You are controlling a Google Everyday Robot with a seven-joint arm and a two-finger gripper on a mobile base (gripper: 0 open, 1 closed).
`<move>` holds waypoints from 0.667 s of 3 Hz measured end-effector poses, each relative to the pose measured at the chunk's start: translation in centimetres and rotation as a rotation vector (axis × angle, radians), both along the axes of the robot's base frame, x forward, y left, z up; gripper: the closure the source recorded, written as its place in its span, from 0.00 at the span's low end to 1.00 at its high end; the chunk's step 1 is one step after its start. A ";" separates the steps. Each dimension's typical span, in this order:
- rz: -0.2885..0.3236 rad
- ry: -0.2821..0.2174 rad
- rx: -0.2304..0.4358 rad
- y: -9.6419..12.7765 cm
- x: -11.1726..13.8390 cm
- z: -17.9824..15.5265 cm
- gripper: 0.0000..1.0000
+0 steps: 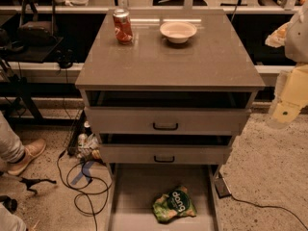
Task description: Pick green rice chip bag from bottom drawer and place on counter
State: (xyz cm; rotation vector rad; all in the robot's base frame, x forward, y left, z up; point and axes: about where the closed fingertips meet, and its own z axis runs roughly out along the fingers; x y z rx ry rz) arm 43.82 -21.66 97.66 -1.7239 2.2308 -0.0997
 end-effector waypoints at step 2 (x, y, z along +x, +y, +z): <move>0.024 0.007 0.043 1.2 0.8 -2.1 0.00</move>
Offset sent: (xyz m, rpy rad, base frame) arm 0.0263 0.0365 -0.0699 0.1350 0.0404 0.0767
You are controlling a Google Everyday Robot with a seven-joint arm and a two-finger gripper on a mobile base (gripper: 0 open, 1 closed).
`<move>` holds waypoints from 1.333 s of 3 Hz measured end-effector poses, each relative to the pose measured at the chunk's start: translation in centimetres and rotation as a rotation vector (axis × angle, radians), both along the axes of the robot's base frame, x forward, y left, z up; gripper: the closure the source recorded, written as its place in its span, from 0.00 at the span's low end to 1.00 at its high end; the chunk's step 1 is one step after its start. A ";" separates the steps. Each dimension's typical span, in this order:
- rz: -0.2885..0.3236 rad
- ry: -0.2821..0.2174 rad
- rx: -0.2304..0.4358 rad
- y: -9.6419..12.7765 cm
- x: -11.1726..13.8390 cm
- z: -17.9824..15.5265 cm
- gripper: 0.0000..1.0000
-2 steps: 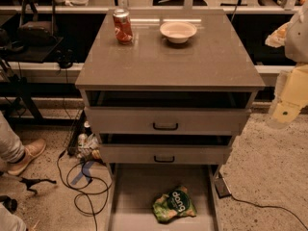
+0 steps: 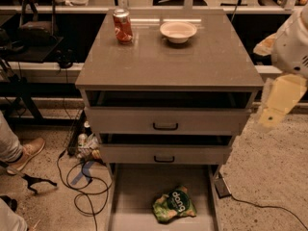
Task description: Pick green rice chip bag from bottom drawer and place on counter
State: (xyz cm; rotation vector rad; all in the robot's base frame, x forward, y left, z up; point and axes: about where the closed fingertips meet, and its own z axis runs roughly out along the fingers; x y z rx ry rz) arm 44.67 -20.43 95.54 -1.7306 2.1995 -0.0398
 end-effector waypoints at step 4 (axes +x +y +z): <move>0.058 0.133 0.180 8.1 4.4 -20.1 0.00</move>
Offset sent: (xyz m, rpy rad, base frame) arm 0.0667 0.1548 -0.2887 0.3690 0.2119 0.1617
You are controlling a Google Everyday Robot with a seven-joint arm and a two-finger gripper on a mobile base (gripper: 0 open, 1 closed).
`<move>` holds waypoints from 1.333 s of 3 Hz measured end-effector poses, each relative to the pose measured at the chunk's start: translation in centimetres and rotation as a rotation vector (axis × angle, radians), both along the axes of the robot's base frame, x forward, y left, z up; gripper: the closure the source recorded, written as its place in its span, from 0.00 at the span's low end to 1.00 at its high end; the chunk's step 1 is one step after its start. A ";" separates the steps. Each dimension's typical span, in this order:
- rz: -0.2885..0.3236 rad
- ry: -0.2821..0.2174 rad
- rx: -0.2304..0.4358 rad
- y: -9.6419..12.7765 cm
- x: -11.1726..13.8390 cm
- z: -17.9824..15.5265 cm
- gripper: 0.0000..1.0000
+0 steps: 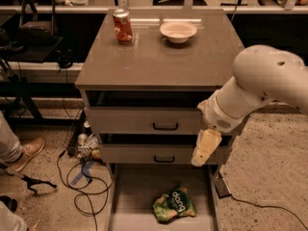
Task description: Pick green rice chip bag from bottom drawer and place on counter
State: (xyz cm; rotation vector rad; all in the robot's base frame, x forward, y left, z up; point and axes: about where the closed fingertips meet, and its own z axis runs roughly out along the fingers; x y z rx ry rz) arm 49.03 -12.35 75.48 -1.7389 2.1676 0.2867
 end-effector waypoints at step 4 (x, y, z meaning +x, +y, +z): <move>-0.192 0.287 -0.069 -4.1 -3.2 -29.6 0.00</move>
Offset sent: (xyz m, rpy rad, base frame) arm -0.0241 -0.0677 -0.2680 -0.1285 0.2216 -0.2037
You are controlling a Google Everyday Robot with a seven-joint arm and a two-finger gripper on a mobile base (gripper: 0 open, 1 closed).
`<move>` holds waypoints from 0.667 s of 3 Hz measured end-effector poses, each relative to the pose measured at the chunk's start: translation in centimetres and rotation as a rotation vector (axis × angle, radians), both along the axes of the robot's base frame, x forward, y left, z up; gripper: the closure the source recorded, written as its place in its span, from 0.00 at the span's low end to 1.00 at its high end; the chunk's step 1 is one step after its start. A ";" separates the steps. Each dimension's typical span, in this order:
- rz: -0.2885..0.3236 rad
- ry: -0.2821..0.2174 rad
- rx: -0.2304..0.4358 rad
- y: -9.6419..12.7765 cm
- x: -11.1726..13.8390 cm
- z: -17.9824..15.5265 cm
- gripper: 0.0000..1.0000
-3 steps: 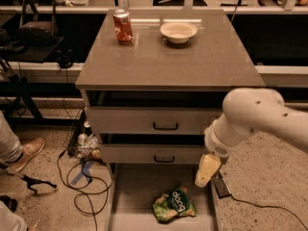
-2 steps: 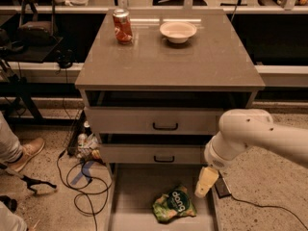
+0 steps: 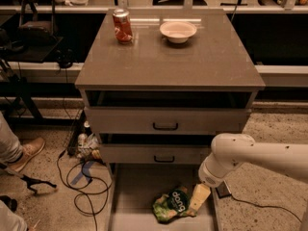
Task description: Pick green rice chip bag from bottom drawer and place on counter
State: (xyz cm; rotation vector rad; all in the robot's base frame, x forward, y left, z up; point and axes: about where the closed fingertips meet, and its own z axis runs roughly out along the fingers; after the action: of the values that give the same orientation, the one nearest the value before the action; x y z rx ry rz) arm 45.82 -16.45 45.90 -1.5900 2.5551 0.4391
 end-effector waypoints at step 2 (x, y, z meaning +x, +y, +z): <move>0.021 0.012 0.025 0.8 0.2 -1.6 0.00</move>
Offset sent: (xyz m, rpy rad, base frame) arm 0.0113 0.0316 -0.0591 0.1009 0.0402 0.0812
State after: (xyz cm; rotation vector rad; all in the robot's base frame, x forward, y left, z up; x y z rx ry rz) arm 46.05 -15.61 44.34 -1.6121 2.5329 0.4825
